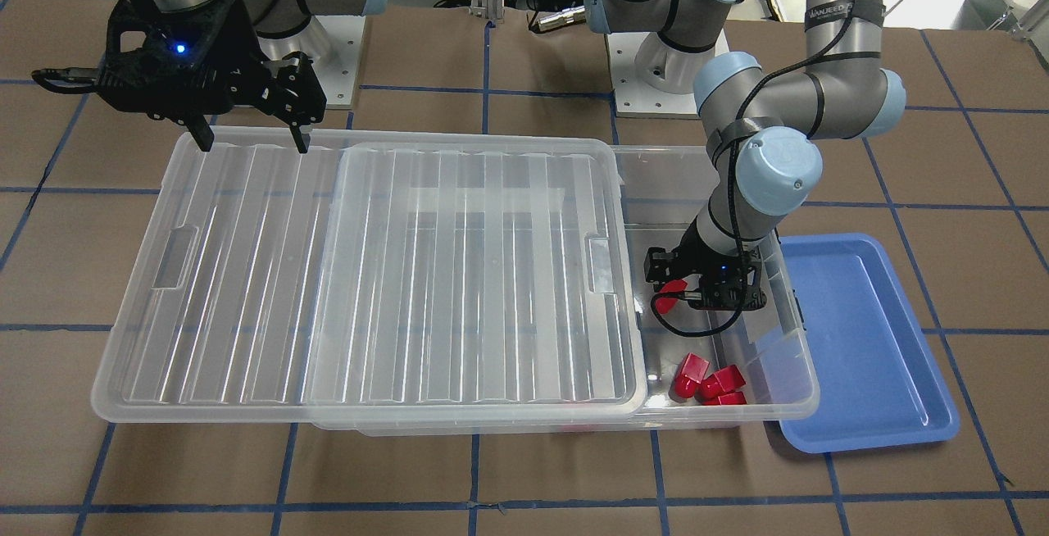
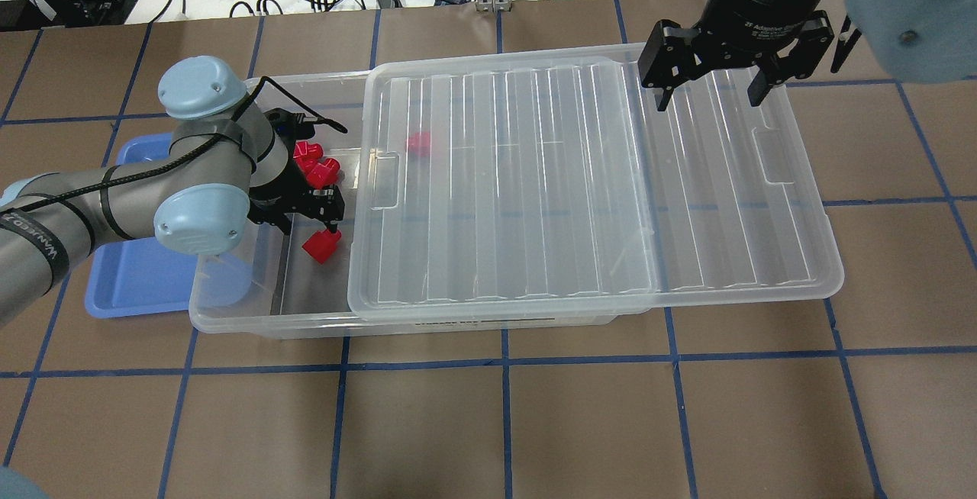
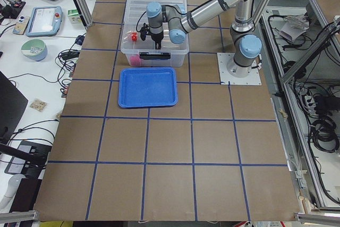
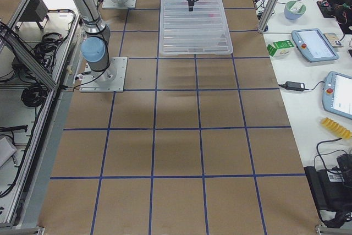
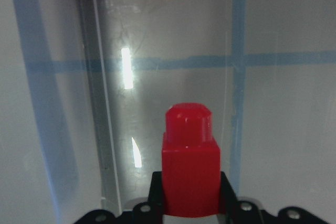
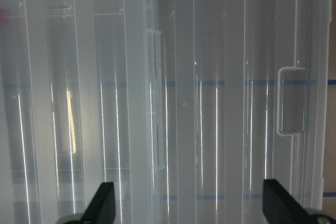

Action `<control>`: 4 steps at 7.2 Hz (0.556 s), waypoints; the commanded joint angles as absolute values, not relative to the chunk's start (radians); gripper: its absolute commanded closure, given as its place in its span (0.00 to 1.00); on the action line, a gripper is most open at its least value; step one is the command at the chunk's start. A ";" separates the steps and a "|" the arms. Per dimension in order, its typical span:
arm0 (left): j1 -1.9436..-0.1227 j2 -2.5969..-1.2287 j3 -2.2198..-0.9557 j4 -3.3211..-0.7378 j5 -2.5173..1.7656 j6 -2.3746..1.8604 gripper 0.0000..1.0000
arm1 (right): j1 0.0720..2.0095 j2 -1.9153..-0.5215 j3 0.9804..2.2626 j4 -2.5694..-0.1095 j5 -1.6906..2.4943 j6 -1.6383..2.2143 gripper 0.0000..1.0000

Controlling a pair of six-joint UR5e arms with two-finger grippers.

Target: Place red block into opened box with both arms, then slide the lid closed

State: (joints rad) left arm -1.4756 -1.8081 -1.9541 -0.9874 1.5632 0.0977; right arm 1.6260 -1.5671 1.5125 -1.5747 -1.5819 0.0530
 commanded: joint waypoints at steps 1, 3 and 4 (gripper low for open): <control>-1.482 -1.746 -1.776 -1.239 1.568 0.094 0.00 | 1.621 -1.565 1.513 -1.577 -1.586 0.046 0.00; -1.489 -1.708 -1.547 -1.565 1.569 0.091 0.00 | 1.539 -1.565 1.513 -1.574 -1.644 0.017 0.00; -1.511 -1.669 -1.510 -1.584 1.572 0.091 0.00 | 1.455 -1.565 1.514 -1.527 -1.672 -0.038 0.00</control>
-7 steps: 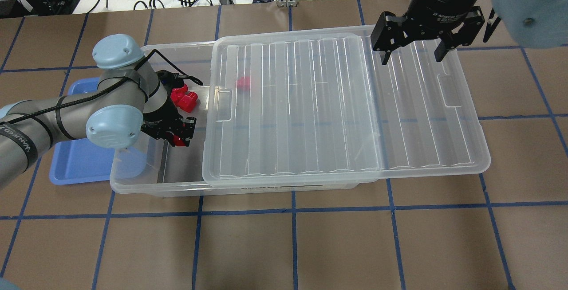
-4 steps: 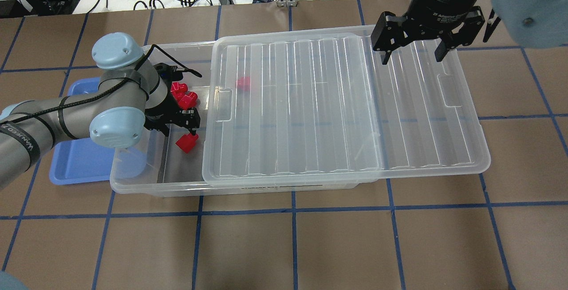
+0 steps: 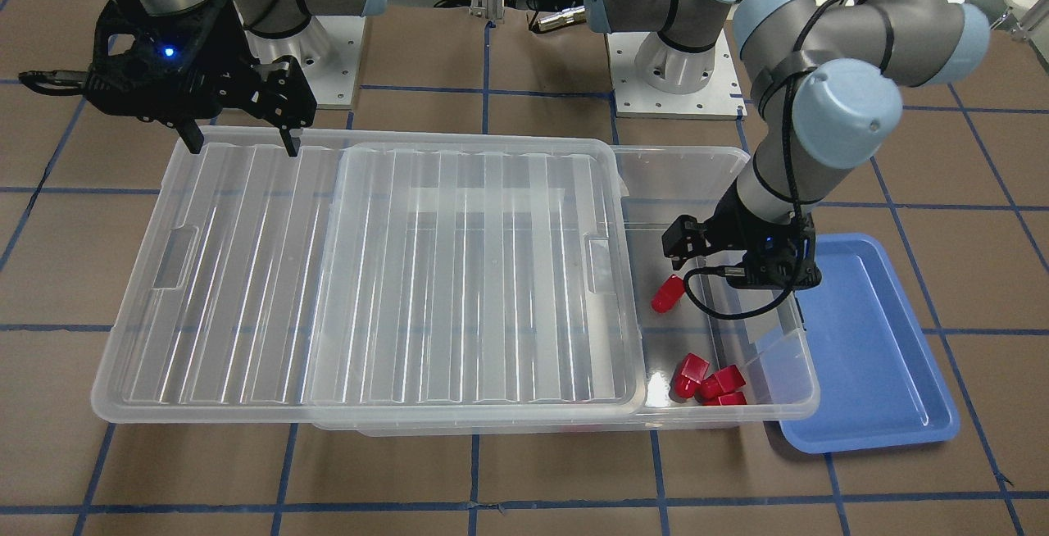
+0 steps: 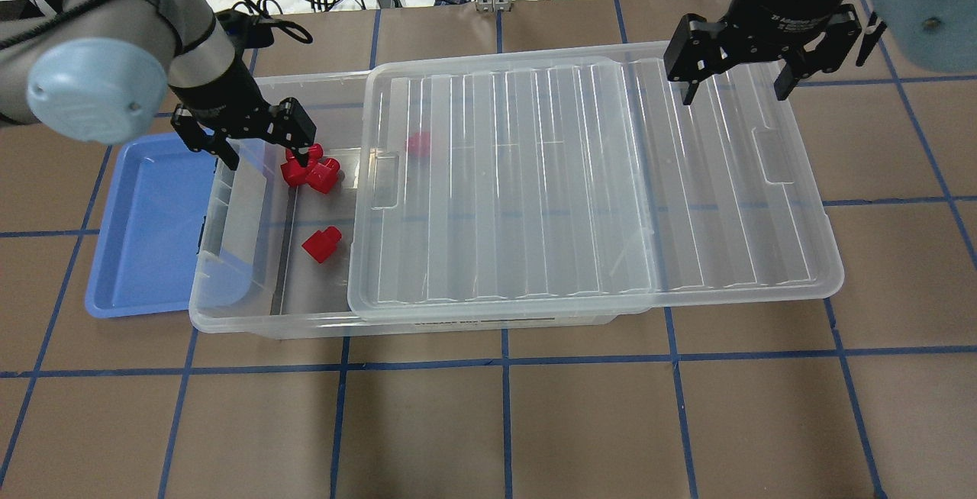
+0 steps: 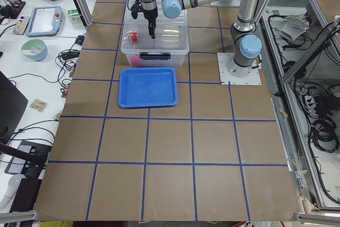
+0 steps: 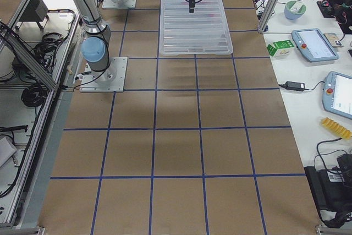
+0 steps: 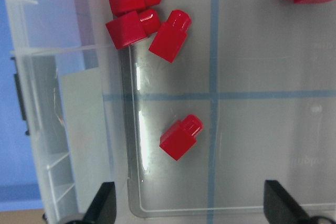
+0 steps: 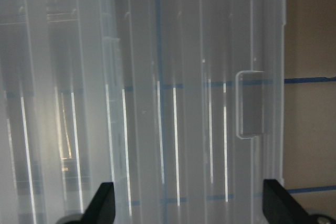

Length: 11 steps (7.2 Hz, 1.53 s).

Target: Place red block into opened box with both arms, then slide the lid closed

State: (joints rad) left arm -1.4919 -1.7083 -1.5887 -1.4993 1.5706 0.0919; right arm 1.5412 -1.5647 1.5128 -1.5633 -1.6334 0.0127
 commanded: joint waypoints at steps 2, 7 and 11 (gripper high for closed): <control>-1.552 -1.605 -1.497 -1.583 1.603 0.094 0.00 | 1.309 -1.565 1.535 -1.493 -1.673 -0.197 0.00; -1.539 -1.605 -1.513 -1.575 1.583 0.103 0.00 | 1.135 -1.566 1.868 -1.814 -1.660 -0.351 0.00; -1.539 -1.605 -1.516 -1.575 1.583 0.101 0.00 | 1.184 -1.545 1.894 -1.876 -1.568 -0.338 0.00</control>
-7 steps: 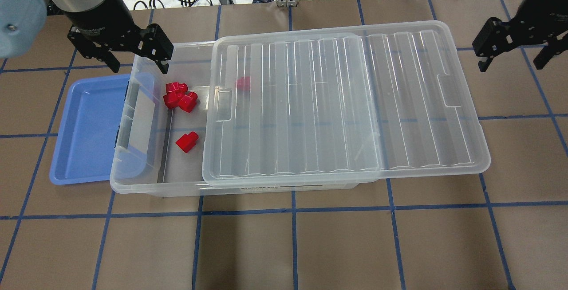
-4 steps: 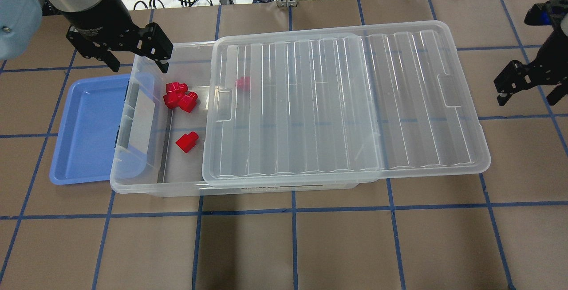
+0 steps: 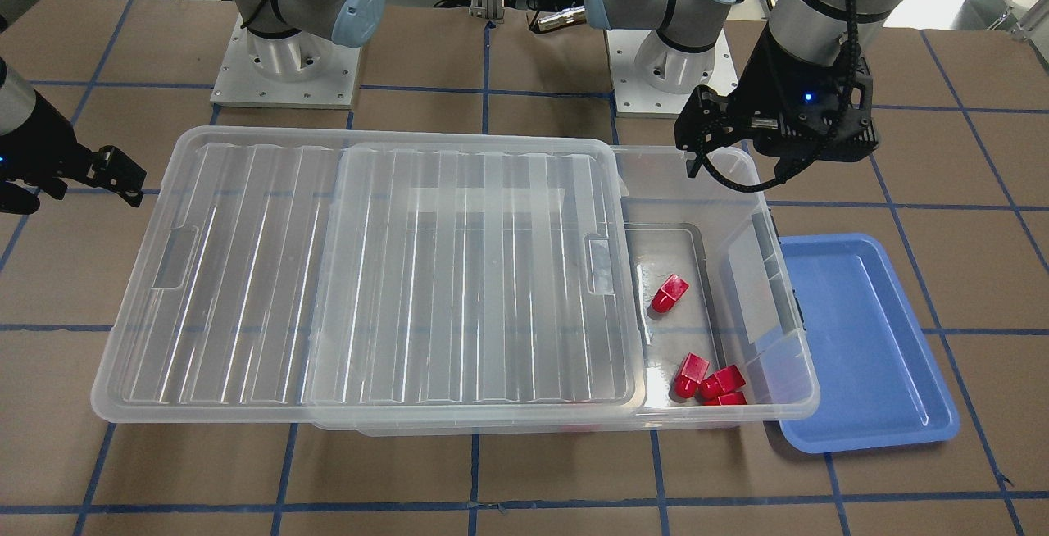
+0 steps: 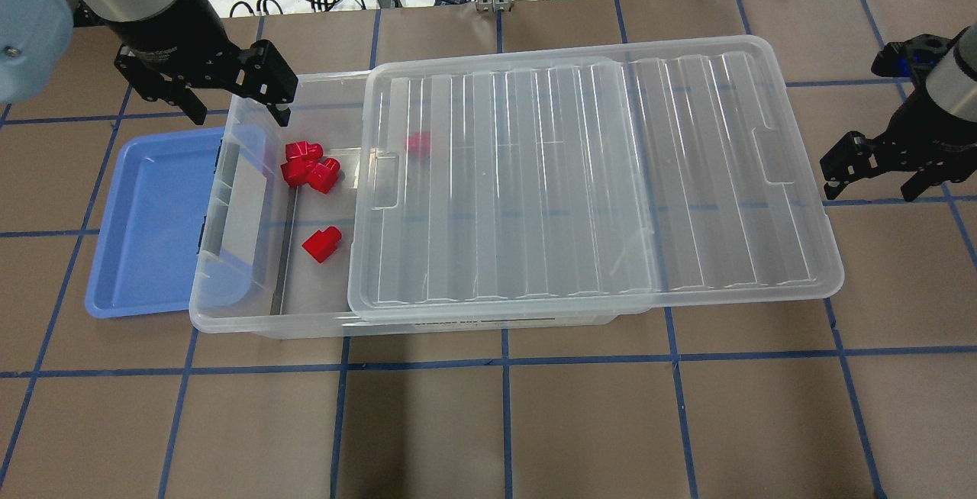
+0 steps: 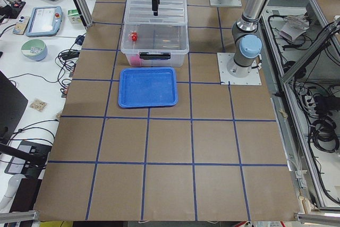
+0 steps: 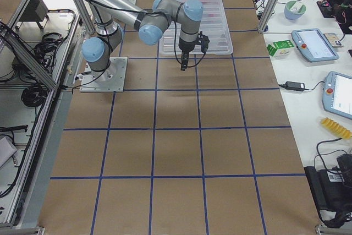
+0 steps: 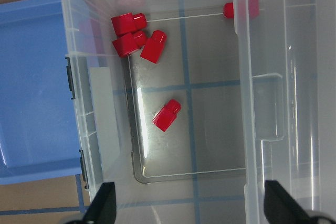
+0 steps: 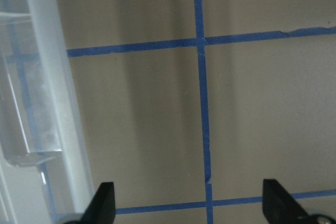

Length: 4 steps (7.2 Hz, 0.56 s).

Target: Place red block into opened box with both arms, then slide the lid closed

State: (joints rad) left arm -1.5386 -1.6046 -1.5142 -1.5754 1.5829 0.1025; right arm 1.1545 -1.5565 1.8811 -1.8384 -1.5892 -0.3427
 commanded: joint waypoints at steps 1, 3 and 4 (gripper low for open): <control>-1.539 -1.605 -1.516 -1.575 1.583 0.101 0.00 | 1.230 -1.536 1.893 -1.890 -1.568 -0.319 0.00; -1.539 -1.605 -1.516 -1.575 1.583 0.103 0.00 | 1.313 -1.534 1.891 -1.910 -1.566 -0.299 0.00; -1.539 -1.605 -1.516 -1.575 1.583 0.101 0.00 | 1.362 -1.534 1.887 -1.910 -1.568 -0.281 0.00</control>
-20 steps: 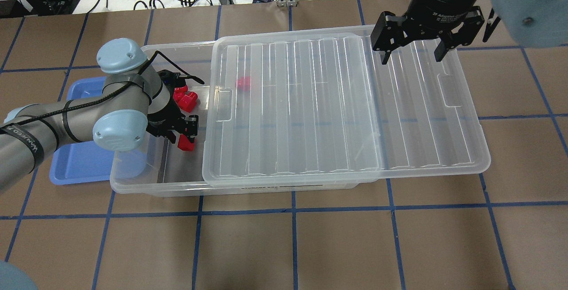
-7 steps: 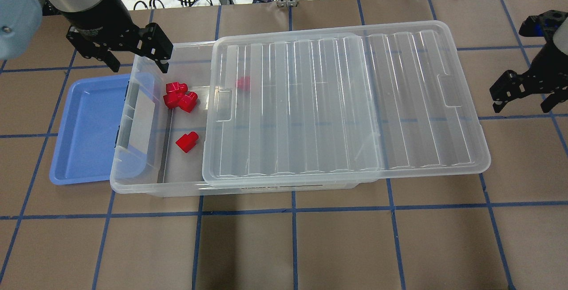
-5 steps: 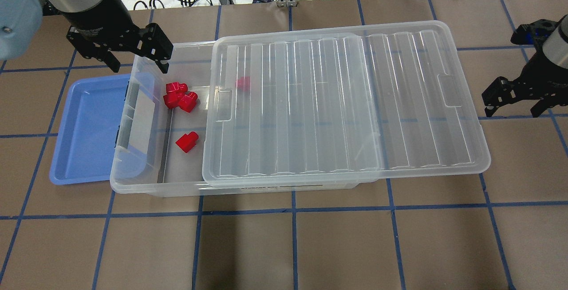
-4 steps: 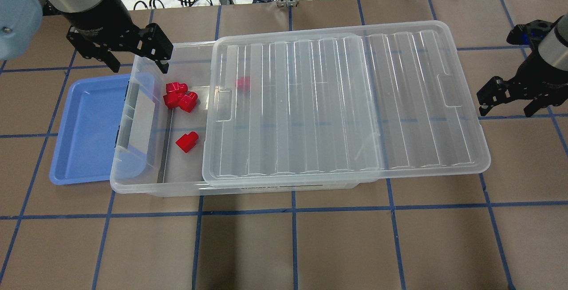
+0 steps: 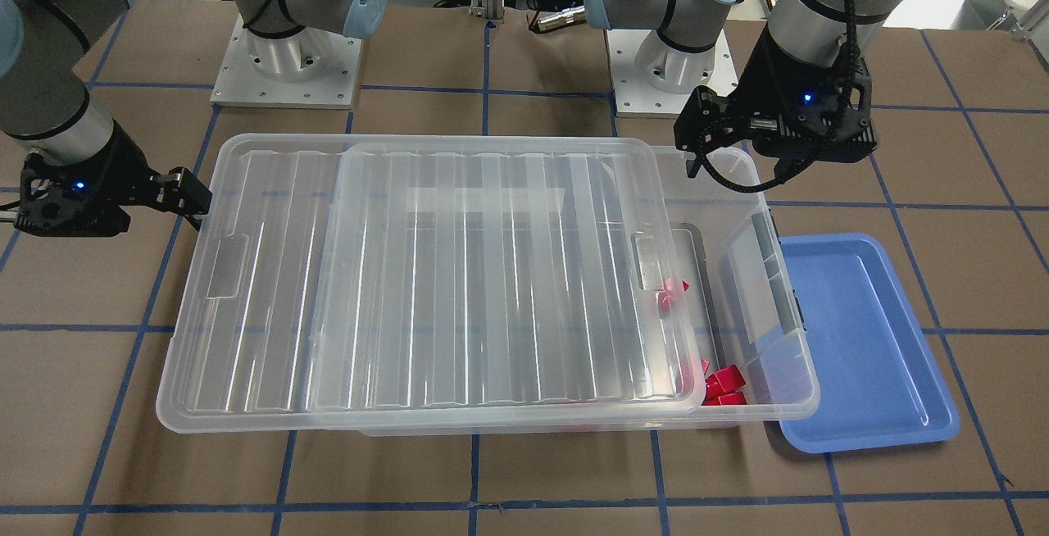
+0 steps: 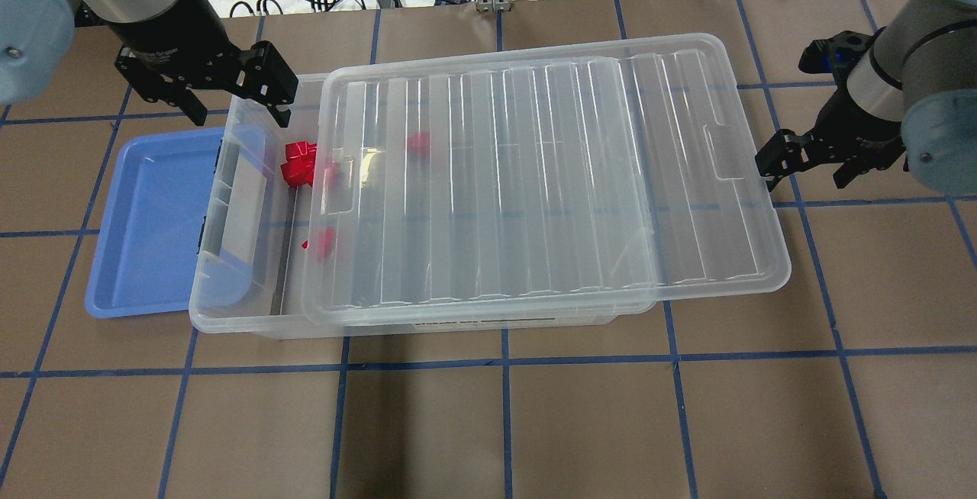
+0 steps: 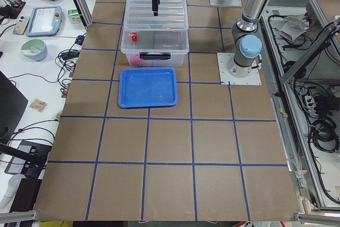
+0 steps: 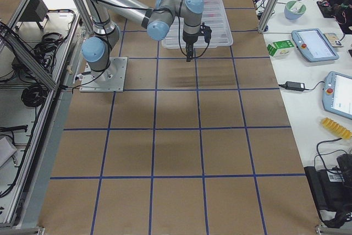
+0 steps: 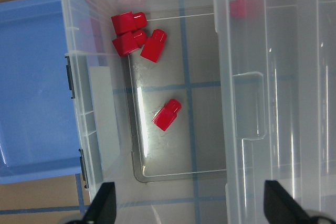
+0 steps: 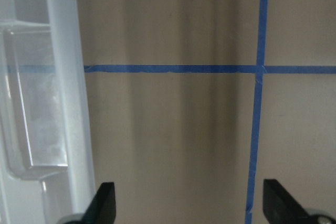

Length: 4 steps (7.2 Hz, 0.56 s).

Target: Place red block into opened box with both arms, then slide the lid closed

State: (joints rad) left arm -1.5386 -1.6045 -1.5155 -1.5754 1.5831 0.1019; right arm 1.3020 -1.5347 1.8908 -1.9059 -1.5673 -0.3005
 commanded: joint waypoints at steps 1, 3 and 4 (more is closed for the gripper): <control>-1.539 -1.605 -1.516 -1.575 1.583 0.103 0.00 | 1.411 -1.534 1.887 -1.910 -1.565 -0.275 0.00; -1.539 -1.603 -1.516 -1.575 1.585 0.104 0.00 | 1.488 -1.534 1.882 -1.923 -1.555 -0.247 0.00; -1.539 -1.603 -1.516 -1.575 1.585 0.104 0.00 | 1.488 -1.534 1.882 -1.922 -1.557 -0.244 0.00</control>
State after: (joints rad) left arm -1.5386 -1.6035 -1.5156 -1.5754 1.5845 0.1037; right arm 1.4728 -1.5340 1.8830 -1.9189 -1.5573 -0.2517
